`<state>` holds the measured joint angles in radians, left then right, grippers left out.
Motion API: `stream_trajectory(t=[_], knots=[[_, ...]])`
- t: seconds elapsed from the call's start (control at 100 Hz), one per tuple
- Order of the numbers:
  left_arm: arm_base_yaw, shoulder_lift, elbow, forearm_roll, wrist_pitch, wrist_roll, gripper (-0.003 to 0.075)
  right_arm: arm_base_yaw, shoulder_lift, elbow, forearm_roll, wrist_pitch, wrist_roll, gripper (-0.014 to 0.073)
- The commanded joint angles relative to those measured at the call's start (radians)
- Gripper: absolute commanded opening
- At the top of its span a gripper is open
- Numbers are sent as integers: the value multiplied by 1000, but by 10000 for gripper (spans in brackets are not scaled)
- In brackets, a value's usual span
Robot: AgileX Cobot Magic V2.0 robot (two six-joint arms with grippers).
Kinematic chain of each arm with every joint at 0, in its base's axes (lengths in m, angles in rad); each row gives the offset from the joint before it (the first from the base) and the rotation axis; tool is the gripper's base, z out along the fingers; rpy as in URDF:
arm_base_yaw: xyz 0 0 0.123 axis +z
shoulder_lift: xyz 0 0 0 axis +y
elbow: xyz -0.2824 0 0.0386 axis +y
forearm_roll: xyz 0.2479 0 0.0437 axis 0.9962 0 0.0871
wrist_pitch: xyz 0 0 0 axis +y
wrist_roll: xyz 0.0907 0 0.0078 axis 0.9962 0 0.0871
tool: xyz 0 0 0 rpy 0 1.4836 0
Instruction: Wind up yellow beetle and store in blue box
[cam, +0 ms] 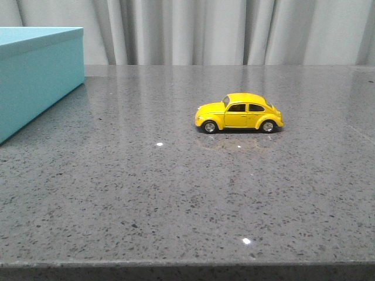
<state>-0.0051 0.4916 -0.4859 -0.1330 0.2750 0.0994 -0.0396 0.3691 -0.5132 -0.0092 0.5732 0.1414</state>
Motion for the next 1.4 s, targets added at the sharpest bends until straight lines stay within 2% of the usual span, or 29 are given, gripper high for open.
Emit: stream_trajectory(t=[0.0, 0.24, 0.44, 0.53, 0.7, 0.94, 1.16, 1.39], knots=[[-2, 9, -38, -12, -75, -8, -20, -6, 16, -31, 0, -100, -8, -66], [-2, 9, -38, -12, -75, -8, -20, -6, 20, -31, 38, -144, -8, -66], [-2, 9, -38, -12, -78, -8, -20, 31, 120, -99, 60, -64, -8, -59], [-2, 9, -38, -12, -78, -8, -20, 60, 194, -144, 60, -35, -8, 17], [-2, 9, -38, -12, -78, -8, -20, 98, 362, -253, 92, 39, -8, 271], [-2, 9, -38, -12, -78, -8, -20, 179, 585, -428, 140, 141, -8, 489], [-2, 9, -38, -12, -78, -8, -20, 288, 761, -616, 150, 253, 11, 510], [-2, 9, -38, -12, -78, -8, -20, 380, 951, -807, 80, 415, 137, 510]])
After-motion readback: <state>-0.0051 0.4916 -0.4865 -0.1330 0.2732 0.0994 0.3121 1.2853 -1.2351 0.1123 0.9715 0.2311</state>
